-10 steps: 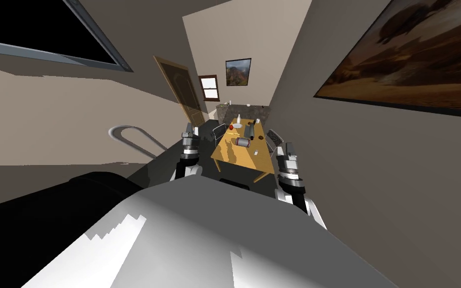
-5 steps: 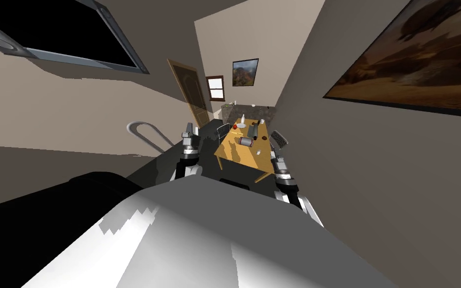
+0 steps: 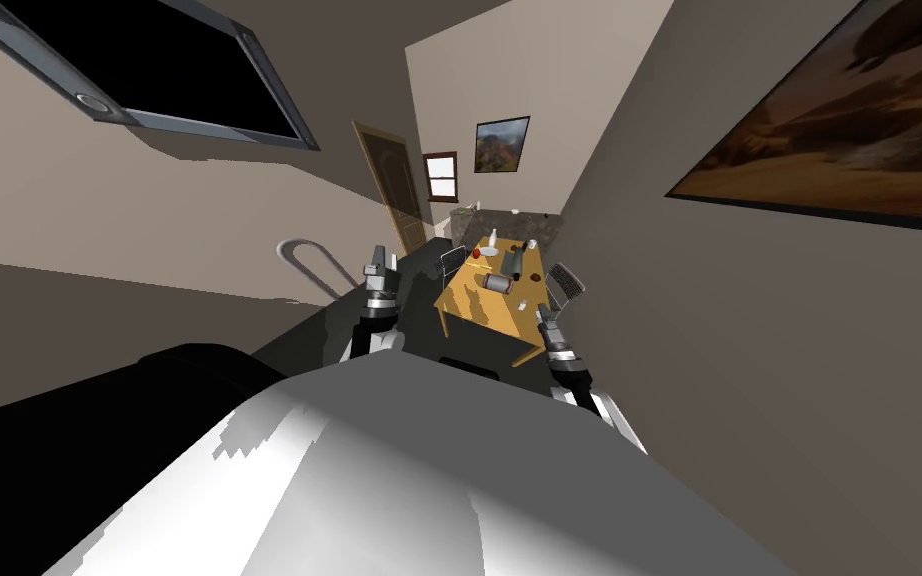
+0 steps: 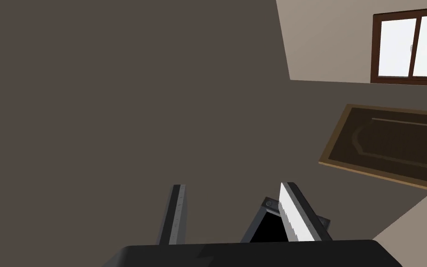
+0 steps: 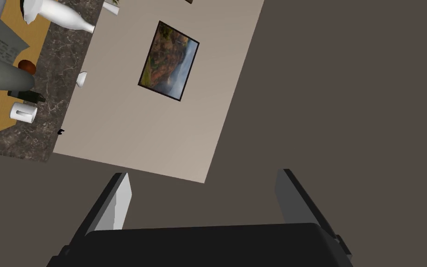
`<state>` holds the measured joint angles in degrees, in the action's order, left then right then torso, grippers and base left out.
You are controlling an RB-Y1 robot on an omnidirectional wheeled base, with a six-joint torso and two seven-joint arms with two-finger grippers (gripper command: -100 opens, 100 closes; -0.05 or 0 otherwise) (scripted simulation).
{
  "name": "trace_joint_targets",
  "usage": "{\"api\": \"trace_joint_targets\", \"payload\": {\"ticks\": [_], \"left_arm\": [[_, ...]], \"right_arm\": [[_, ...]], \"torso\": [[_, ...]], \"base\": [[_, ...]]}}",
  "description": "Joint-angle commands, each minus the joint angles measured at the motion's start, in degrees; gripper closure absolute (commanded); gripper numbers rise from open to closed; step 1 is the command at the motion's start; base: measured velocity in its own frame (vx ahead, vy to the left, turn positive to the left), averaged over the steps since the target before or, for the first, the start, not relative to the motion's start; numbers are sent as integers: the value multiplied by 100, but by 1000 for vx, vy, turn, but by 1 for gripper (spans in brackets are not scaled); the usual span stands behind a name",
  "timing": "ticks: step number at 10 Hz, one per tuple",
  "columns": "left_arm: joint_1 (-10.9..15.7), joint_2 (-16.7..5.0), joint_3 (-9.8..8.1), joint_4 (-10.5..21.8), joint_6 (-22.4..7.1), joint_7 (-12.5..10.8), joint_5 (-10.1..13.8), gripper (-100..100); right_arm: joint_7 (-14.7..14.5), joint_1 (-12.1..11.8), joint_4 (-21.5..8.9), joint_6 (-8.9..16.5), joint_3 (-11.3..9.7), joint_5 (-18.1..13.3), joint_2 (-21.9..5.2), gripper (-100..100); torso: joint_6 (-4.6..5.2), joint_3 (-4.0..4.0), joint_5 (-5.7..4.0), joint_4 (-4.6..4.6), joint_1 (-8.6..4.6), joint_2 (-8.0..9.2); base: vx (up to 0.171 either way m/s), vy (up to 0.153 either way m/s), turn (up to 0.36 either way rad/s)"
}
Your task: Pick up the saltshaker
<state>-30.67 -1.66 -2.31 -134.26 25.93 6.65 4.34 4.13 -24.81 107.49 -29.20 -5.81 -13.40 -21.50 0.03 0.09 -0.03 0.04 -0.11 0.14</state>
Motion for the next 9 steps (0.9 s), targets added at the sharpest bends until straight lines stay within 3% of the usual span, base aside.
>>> {"api": "trace_joint_targets", "payload": {"ticks": [1,6,9], "left_arm": [[0,0,0,0,0,0,0,0],[0,0,0,0,0,0,0,0],[-1,0,0,0,0,0,0,0]], "right_arm": [[-72,37,-286,-12,-142,-94,-192,-100],[-139,187,-1127,5,-365,-229,-562,-100],[-201,356,-1685,37,-616,-361,-915,-100]], "torso": [[0,0,0,0,0,0],[-3,-4,1,-1,5,-7],[2,-5,1,-2,2,-9]], "base": [[-48,-9,206],[-33,3,149],[-26,12,199]]}}
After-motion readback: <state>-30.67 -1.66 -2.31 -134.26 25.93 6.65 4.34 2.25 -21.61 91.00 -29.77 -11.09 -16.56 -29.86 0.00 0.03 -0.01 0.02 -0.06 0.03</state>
